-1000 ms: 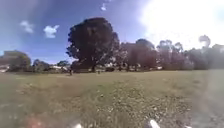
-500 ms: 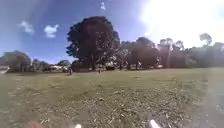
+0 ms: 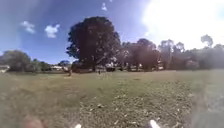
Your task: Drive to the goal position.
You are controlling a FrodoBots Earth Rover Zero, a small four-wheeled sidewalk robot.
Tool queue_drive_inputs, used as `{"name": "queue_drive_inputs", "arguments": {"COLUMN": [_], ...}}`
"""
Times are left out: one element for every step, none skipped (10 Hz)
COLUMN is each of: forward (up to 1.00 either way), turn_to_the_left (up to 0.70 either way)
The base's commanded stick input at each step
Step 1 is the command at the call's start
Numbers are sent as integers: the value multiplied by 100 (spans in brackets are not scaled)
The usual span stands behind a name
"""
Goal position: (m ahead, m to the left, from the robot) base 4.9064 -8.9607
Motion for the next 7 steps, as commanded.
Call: {"name": "queue_drive_inputs", "arguments": {"forward": [70, 70, 70, 70, 70, 70, 70], "turn_to_the_left": [0, 0, 0, 0, 0, 0, 0]}}
